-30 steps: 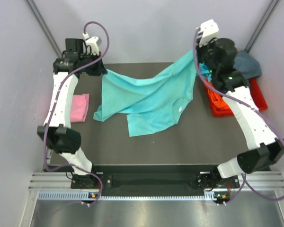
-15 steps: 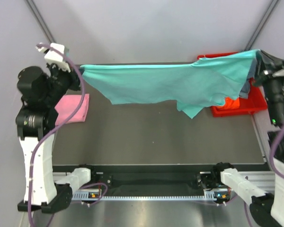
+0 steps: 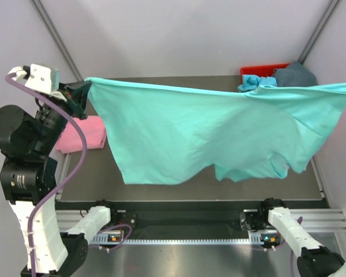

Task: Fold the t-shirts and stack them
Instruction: Flatten the tshirt out, then fold the tshirt

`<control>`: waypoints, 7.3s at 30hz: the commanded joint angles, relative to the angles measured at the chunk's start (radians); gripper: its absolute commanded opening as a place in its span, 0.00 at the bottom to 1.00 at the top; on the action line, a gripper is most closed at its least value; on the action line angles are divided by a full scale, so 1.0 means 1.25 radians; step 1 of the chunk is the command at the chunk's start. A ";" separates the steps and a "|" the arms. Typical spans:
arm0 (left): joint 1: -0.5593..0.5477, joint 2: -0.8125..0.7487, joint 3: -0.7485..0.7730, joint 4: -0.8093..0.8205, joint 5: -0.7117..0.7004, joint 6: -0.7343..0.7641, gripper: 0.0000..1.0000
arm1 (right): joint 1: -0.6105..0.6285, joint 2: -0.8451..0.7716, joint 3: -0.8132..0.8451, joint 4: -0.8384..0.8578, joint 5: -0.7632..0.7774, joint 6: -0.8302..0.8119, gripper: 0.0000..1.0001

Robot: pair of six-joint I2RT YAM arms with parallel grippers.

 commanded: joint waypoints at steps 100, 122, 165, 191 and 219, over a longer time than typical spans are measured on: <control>0.038 0.573 -0.319 0.121 -0.019 0.027 0.00 | 0.015 0.545 -0.597 0.204 -0.085 0.088 0.00; 0.039 0.617 -0.340 -0.005 -0.024 -0.008 0.07 | 0.049 0.478 -0.745 0.186 -0.114 0.107 0.00; 0.091 0.996 -0.034 -0.052 0.015 -0.085 0.33 | 0.049 0.515 -0.745 0.229 -0.126 0.103 0.07; 0.097 1.084 0.169 -0.081 0.036 -0.062 0.00 | 0.049 0.533 -0.732 0.244 -0.118 0.102 0.03; 0.123 1.035 0.059 -0.071 0.033 -0.078 0.31 | 0.050 0.491 -0.775 0.235 -0.115 0.093 0.02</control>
